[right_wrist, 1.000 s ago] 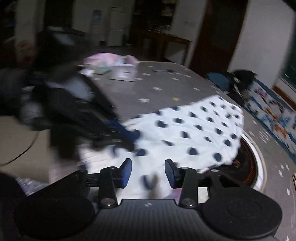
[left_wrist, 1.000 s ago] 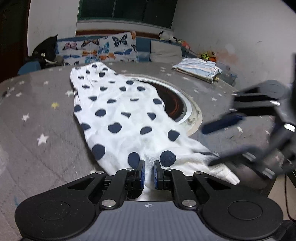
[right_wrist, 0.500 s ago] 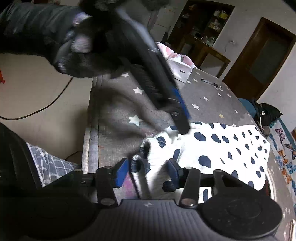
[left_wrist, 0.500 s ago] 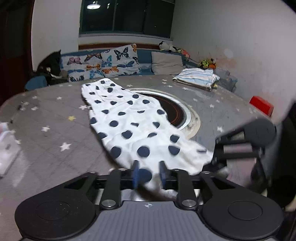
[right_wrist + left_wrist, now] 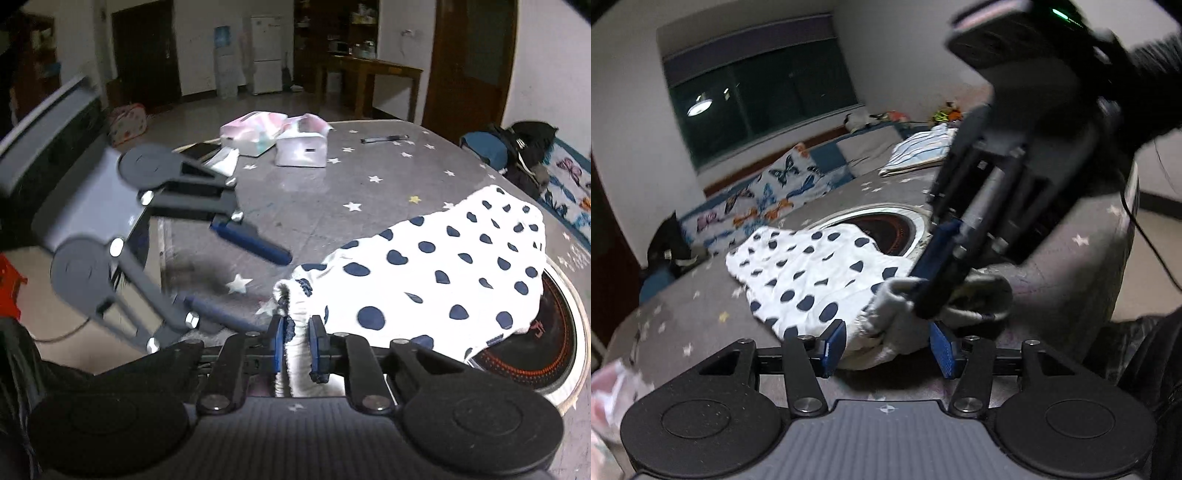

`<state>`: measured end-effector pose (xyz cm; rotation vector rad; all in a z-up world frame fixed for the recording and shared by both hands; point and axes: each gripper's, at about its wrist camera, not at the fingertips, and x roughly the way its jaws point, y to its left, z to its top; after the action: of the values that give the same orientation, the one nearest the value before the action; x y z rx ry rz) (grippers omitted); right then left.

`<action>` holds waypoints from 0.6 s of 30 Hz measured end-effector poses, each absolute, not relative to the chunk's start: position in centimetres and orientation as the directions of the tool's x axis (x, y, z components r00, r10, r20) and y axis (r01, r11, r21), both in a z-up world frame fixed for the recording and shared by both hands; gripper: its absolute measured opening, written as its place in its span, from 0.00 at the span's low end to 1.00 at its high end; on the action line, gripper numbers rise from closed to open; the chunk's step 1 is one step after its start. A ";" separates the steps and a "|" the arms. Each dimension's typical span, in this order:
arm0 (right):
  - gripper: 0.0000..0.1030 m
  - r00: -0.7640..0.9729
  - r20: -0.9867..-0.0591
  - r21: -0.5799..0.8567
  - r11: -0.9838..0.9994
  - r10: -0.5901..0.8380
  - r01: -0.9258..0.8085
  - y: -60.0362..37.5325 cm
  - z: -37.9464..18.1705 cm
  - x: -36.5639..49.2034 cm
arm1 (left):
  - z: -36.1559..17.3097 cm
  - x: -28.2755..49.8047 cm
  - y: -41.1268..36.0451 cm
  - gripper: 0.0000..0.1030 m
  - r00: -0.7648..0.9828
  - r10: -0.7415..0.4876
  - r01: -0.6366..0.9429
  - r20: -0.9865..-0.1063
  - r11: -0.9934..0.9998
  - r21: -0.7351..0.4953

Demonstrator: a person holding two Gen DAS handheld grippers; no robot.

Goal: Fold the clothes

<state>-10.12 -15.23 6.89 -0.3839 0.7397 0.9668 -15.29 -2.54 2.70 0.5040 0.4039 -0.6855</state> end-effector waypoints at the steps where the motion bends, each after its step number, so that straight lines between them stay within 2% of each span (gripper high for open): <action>1: 0.12 0.350 -0.716 0.036 0.532 0.604 -0.846 -15.4 7.0 -9.8 | 2.6 -15.3 -2.8 0.53 0.711 -0.493 0.683 -0.502 0.656 0.322; 5: 0.12 0.327 -0.721 0.046 0.513 0.611 -0.857 -15.5 7.4 -9.8 | 2.0 -15.1 -3.6 0.57 0.723 -0.491 0.681 -0.485 0.625 0.382; 11: 0.12 0.309 -0.734 0.037 0.490 0.605 -0.871 -15.5 7.4 -9.9 | 0.2 -14.8 -5.1 0.58 0.745 -0.477 0.666 -0.466 0.555 0.498; 18: 0.12 0.292 -0.745 0.026 0.463 0.600 -0.886 -15.0 7.5 -9.9 | -0.4 -15.2 -5.5 0.58 0.774 -0.466 0.632 -0.429 0.519 0.575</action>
<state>-9.95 -15.00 7.51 -0.4355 0.7683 1.0320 -15.24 -5.51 -0.38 0.7827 0.2326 -0.6654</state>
